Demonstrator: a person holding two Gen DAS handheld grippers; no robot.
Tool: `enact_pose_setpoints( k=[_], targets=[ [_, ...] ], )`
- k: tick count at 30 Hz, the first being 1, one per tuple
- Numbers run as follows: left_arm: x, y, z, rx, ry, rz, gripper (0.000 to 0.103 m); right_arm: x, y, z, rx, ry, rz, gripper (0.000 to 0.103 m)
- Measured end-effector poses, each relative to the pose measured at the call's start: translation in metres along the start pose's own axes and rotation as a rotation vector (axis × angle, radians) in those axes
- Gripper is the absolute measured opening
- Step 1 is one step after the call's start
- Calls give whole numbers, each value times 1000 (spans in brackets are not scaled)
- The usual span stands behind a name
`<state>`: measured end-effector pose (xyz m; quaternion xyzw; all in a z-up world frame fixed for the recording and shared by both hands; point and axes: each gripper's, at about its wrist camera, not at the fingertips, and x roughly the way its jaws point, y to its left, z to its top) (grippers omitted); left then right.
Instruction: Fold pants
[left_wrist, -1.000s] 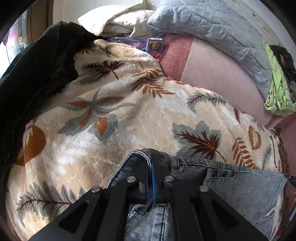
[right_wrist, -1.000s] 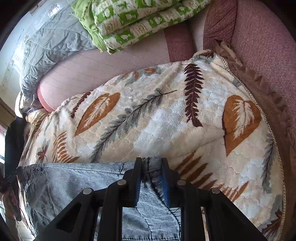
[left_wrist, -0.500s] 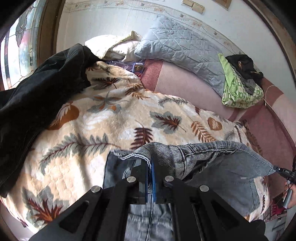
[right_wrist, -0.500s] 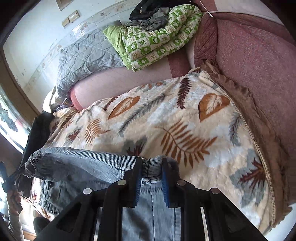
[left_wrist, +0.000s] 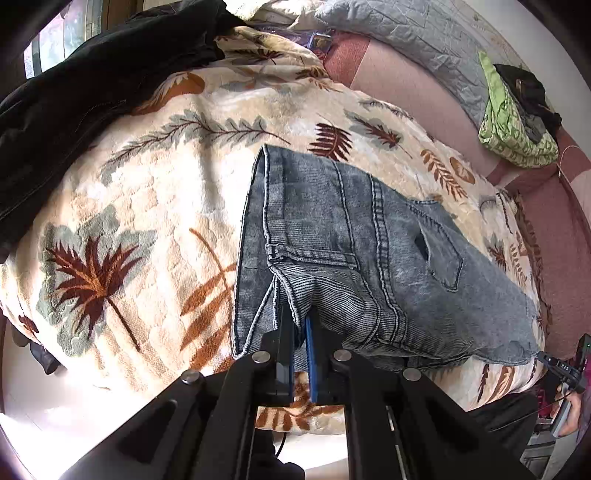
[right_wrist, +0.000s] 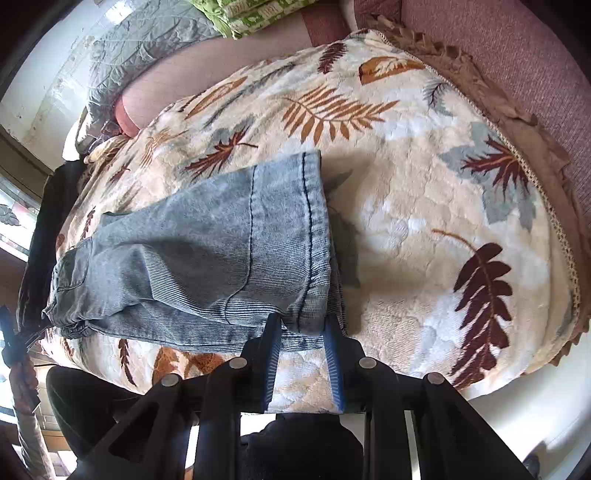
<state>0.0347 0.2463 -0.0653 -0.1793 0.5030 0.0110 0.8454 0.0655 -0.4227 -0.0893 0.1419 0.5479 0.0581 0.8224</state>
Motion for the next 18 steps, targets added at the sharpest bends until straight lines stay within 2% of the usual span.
enact_pose_setpoints(
  k=[3, 5, 6, 7, 9, 11, 13, 14, 18],
  targets=[
    [-10, -7, 4, 24, -20, 36, 8, -13, 0, 4, 19, 5, -5, 29],
    [-19, -15, 4, 42, -42, 55, 8, -23, 6, 7, 13, -29, -30, 45],
    [-25, -19, 4, 38, -57, 54, 8, -26, 10, 9, 35, -41, -23, 50],
    [-33, -22, 4, 41, -86, 57, 9, -29, 13, 9, 70, -47, 26, 57],
    [-50, -31, 5, 61, -149, 87, 10, -29, 29, 10, 85, -43, 156, 58],
    [-66, -36, 7, 51, -209, 105, 20, -28, 54, 16, 51, -64, 202, 58],
    [-76, -42, 10, 44, -246, 91, 42, -17, 78, 25, 17, -72, 236, 58],
    [-76, -47, 11, 50, -247, 75, 46, -7, 87, 31, 14, -65, 246, 58],
    [-57, -78, 11, 87, -210, 10, 47, 42, 108, 44, 62, -12, 273, 58]
  ],
)
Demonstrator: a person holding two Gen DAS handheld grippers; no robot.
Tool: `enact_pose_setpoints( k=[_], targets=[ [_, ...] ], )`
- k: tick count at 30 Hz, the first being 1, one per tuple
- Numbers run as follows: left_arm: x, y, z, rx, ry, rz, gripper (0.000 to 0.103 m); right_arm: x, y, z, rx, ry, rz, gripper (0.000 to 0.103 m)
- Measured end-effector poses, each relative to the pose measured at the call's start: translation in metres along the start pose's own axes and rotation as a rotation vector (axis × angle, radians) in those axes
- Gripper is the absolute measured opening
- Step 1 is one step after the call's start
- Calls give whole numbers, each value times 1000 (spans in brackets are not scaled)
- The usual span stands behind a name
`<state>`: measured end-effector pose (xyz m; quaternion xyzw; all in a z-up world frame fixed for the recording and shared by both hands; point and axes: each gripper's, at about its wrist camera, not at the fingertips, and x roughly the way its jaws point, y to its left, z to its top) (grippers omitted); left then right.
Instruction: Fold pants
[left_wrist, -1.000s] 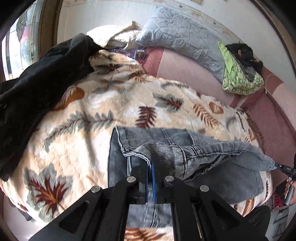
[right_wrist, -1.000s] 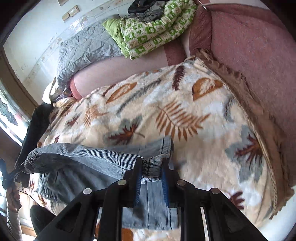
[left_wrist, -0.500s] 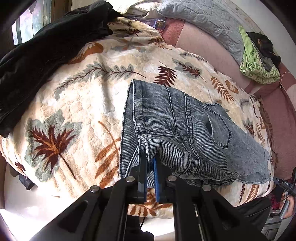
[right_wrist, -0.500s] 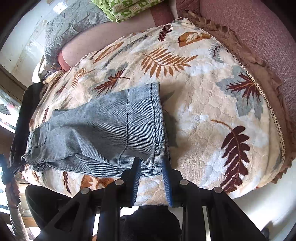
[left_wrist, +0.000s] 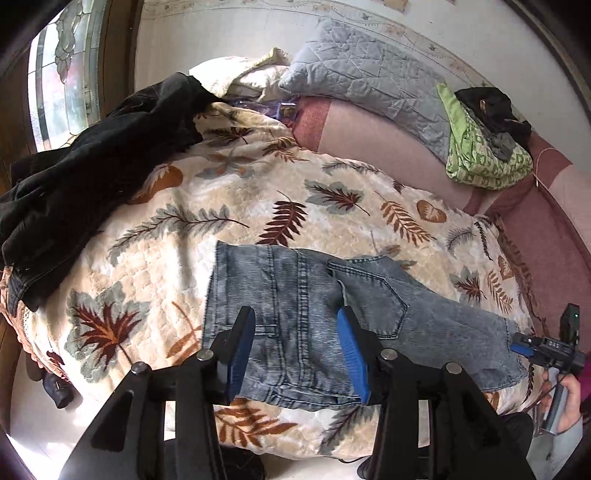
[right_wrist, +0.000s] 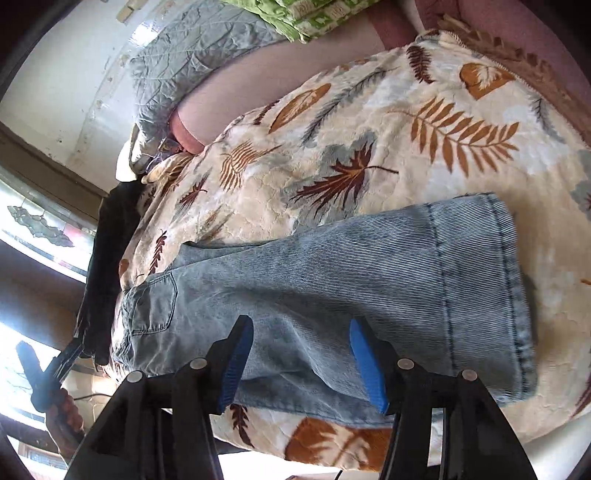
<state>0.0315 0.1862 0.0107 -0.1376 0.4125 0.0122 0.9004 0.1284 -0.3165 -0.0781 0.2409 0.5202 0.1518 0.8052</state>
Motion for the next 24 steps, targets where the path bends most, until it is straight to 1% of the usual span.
enact_pose_setpoints(
  k=[1, 2, 3, 5, 6, 7, 8, 9, 11, 12, 15, 16, 18, 20, 21, 23, 24],
  targets=[
    [9, -8, -3, 7, 15, -33, 50, 11, 1, -3, 12, 26, 16, 58],
    [20, -15, -6, 19, 31, -55, 53, 23, 2, -9, 17, 79, 36, 58],
    [34, -21, -10, 38, 62, -42, 60, 33, 3, -18, 0, 137, 28, 58],
    [70, -23, -23, 56, 185, 32, 61, 46, 4, -41, -52, 233, -15, 58],
    [88, -20, -33, 68, 249, 62, 61, 47, 0, -49, -50, 253, -21, 58],
    [103, -16, -41, 74, 305, 83, 60, 43, -5, -53, -35, 250, -11, 58],
    [110, -11, -46, 65, 324, 86, 60, 38, -9, -54, -16, 243, 5, 58],
    [108, -8, -48, 62, 305, 75, 60, 31, -11, -53, 3, 227, 17, 58],
    [98, -13, -43, 59, 281, 79, 60, 15, -12, -48, 11, 179, 31, 59],
    [90, -17, -38, 59, 250, 77, 60, 7, -12, -42, 8, 150, 32, 59],
    [73, -39, -25, 112, 167, 52, 61, -15, -11, -20, 37, 56, 37, 63],
    [72, -47, -22, 134, 154, 42, 62, -16, -8, -13, 47, 45, 52, 65],
    [80, -57, -21, 155, 174, 29, 62, -8, 4, -2, 66, 72, 126, 66],
    [91, -63, -27, 162, 207, 19, 62, 8, 19, -5, 98, 131, 229, 66],
    [96, -63, -31, 168, 212, 29, 62, 19, 31, -10, 92, 169, 256, 66],
    [106, -58, -38, 159, 237, 69, 62, 35, 47, -30, 79, 205, 253, 66],
    [111, -54, -41, 148, 247, 68, 62, 43, 47, -42, 97, 213, 244, 66]
  ],
)
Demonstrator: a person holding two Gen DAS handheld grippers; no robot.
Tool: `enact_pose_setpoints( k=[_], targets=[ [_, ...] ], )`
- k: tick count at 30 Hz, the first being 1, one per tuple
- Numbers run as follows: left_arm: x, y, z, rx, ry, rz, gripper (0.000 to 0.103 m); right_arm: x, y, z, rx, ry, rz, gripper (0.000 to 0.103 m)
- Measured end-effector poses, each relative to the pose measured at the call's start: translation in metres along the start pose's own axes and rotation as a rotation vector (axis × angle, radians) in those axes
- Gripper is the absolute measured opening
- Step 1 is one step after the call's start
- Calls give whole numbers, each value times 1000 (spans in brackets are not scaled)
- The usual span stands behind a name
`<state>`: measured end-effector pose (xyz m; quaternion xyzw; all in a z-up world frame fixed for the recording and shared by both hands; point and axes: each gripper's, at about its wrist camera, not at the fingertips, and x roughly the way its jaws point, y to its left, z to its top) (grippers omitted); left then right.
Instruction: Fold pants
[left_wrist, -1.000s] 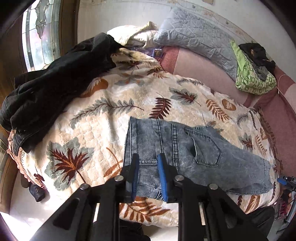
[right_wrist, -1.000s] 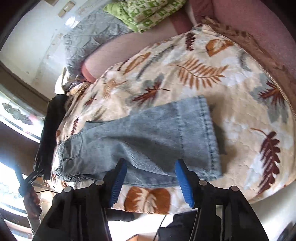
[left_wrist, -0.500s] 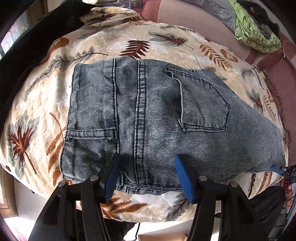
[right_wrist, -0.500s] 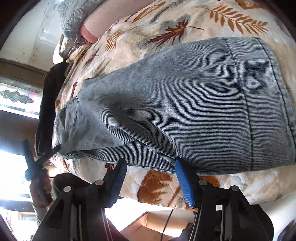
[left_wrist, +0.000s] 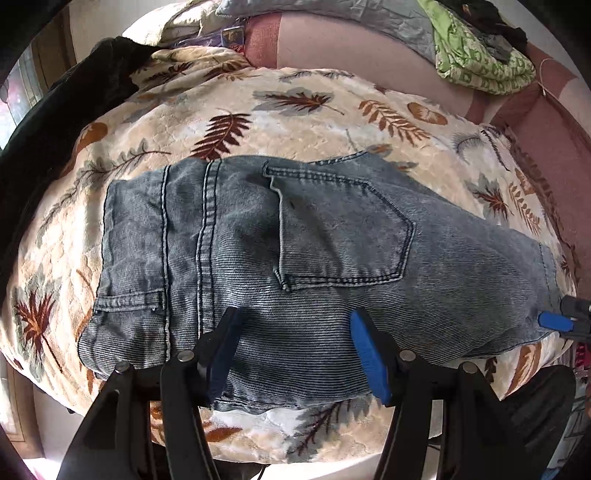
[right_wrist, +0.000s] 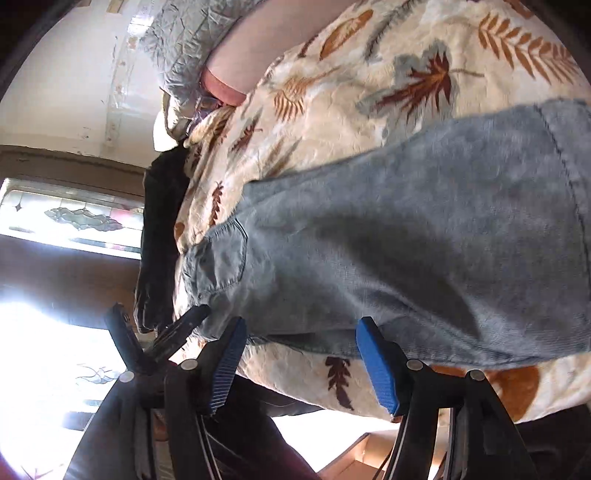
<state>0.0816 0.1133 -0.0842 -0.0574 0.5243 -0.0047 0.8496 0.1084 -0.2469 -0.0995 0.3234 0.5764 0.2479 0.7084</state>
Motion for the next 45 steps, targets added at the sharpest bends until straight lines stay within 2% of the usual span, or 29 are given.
enact_pose_setpoints(
  k=[4, 6, 8, 9, 10, 11, 12, 13, 16, 18, 19, 20, 21, 22, 24, 26, 27, 28, 29, 31, 32, 34, 36, 39, 40, 41, 42, 43, 45],
  targets=[
    [9, 6, -6, 14, 7, -2, 62, 26, -36, -13, 173, -30, -28, 66],
    [7, 8, -7, 16, 3, -14, 62, 24, -42, -12, 207, -86, 16, 65],
    [7, 9, -7, 15, 5, -23, 62, 20, -41, -10, 219, -146, 24, 60],
    [8, 10, -7, 15, 4, -24, 62, 18, -40, -8, 225, -170, 16, 55],
    [8, 10, -6, 15, 5, -24, 62, 19, -41, -7, 234, -182, 2, 40],
    [9, 10, -6, 15, 6, -24, 62, 23, -42, -5, 238, -180, -7, 17],
    [9, 10, -6, 17, 8, -25, 62, 25, -42, -6, 244, -182, -18, 6],
    [8, 11, -5, 21, 10, -27, 62, 25, -40, -8, 239, -185, -24, 3],
    [7, 17, 0, 30, 18, -30, 62, 8, -21, -29, 213, -231, -29, 3],
    [7, 21, 3, 23, 25, -38, 62, 9, -23, -43, 225, -205, -70, 5],
    [8, 21, 4, 29, 32, -37, 62, 22, -31, -42, 235, -122, -105, 13],
    [8, 20, 5, 37, 40, -32, 62, 32, -43, -42, 266, -67, -99, 17],
    [8, 18, 5, 50, 41, -23, 62, 27, -53, -44, 310, -91, -26, 17],
    [6, 16, 4, 65, 39, -12, 62, 18, -55, -45, 314, -92, 0, 20],
    [0, 14, 3, 82, 28, 10, 62, -14, -45, -45, 221, -151, -19, 28],
    [-9, 12, 5, 82, -1, 40, 62, -56, -37, -41, 144, -229, -46, 43],
    [-14, 11, 7, 90, -23, 59, 62, -78, -37, -35, 118, -273, -92, 48],
    [-20, 9, 9, 100, -52, 62, 62, -96, -41, -26, 99, -316, -166, 63],
    [-25, 8, 11, 106, -79, 61, 62, -111, -45, -14, 68, -352, -254, 72],
    [-31, 11, 18, 94, -109, 68, 62, -131, -55, 17, -4, -424, -431, 72],
    [-32, 14, 21, 80, -117, 62, 62, -133, -65, 36, -15, -413, -496, 72],
    [-25, 21, 25, 48, -101, 66, 62, -135, -93, 70, 19, -366, -490, 71],
    [-12, 27, 25, 35, -71, 80, 62, -126, -117, 96, 50, -305, -500, 60],
    [5, 37, 18, -5, -41, 70, 62, -106, -137, 110, 86, -250, -480, 39],
    [6, 39, 16, -15, -59, 61, 64, -102, -137, 112, 71, -244, -495, 27],
    [7, 39, 15, -14, -72, 57, 65, -97, -133, 111, 43, -236, -537, 22],
    [8, 38, 14, -12, -74, 59, 65, -97, -129, 109, 22, -243, -562, 18],
    [9, 37, 13, -9, -78, 59, 69, -102, -126, 108, 17, -267, -576, 10],
    [12, 33, 11, 11, -81, 56, 75, -112, -113, 106, -25, -311, -604, 10]
  ],
)
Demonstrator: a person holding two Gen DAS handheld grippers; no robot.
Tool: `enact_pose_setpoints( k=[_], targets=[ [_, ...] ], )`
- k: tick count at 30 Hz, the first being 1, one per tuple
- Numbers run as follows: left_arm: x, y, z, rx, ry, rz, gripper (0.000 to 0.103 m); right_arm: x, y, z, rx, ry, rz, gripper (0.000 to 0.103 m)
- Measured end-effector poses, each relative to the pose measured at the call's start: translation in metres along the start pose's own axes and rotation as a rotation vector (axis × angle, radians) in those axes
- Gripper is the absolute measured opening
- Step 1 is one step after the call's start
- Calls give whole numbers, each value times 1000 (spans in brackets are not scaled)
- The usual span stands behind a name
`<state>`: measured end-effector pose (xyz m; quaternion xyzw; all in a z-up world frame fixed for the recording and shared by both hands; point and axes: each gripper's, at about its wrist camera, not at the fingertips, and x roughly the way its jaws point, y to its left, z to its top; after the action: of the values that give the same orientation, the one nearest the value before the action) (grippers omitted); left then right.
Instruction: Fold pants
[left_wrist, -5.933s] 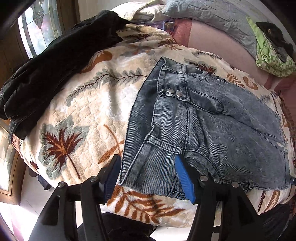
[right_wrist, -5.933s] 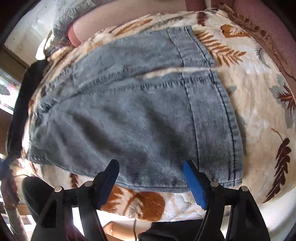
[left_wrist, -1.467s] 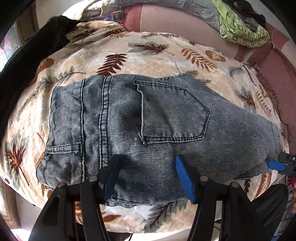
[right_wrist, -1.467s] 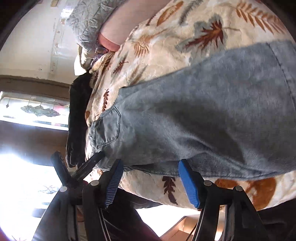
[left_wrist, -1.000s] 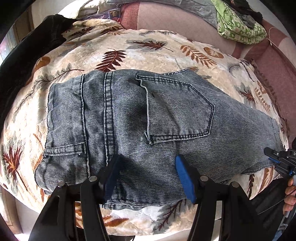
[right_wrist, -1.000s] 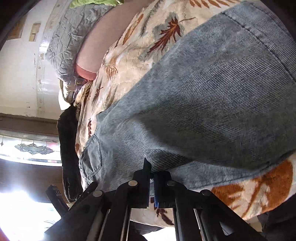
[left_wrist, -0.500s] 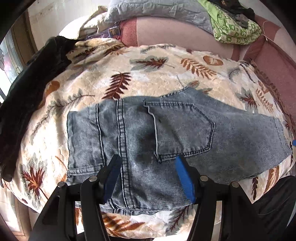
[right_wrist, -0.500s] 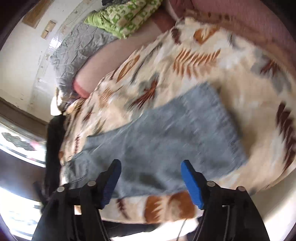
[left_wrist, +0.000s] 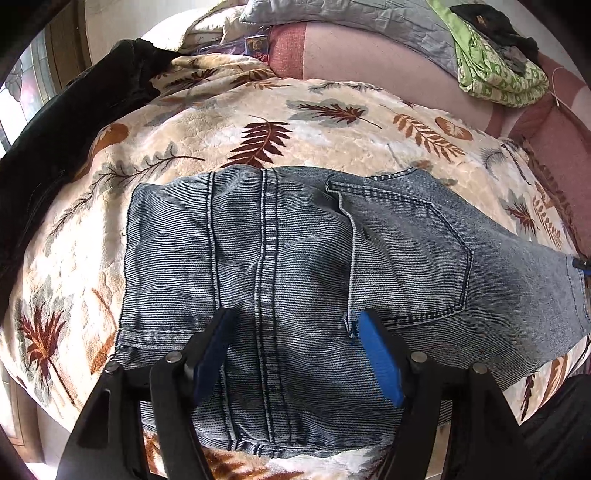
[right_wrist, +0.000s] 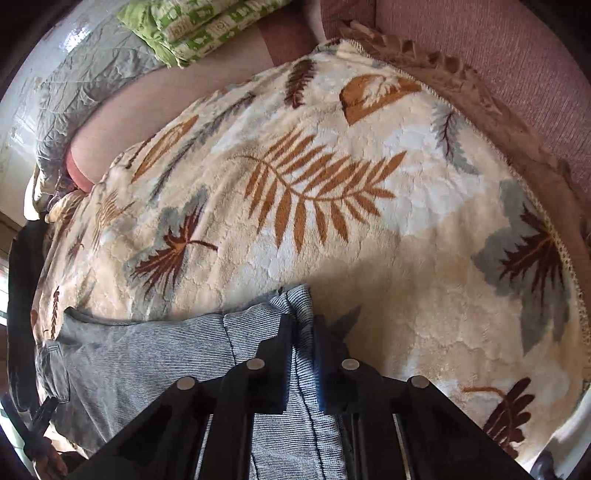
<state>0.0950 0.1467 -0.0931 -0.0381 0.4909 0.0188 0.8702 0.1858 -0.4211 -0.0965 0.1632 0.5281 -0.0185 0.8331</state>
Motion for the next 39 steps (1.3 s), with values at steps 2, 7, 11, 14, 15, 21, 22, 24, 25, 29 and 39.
enact_pose_setpoints(
  k=[2, 7, 11, 14, 15, 21, 22, 24, 25, 29, 39],
  targets=[
    [2, -6, -3, 36, -9, 29, 77, -16, 9, 1, -46, -62, -34, 10],
    [3, -4, -3, 20, -23, 31, 78, 30, 15, -1, -142, -27, -222, 10],
    [2, -2, 0, 17, -8, 17, 78, 3, -1, -13, -31, -74, -126, 11],
    [-2, 1, 4, -4, 0, -10, 77, -41, 4, -30, -24, -137, -51, 11],
    [-3, 2, 4, -12, -1, -17, 77, -52, 7, -39, -23, -129, 9, 11],
    [-1, -1, 3, -1, 2, 1, 77, -11, 21, -104, -80, 121, 67, 15],
    [-1, 0, 4, -7, 11, -3, 77, -6, 16, -108, -58, 113, 85, 14],
    [-3, 3, 7, -31, 21, -20, 77, -21, 15, -101, -10, 97, 90, 14],
    [-5, 5, 9, -46, 18, -29, 77, -30, 21, -100, -32, 65, 87, 14],
    [-21, 6, 9, -94, -50, -26, 77, -36, 37, -106, -105, 38, 80, 27],
    [1, -5, -2, -35, -76, 62, 78, -54, 132, -80, -318, 16, 153, 46]
  ],
)
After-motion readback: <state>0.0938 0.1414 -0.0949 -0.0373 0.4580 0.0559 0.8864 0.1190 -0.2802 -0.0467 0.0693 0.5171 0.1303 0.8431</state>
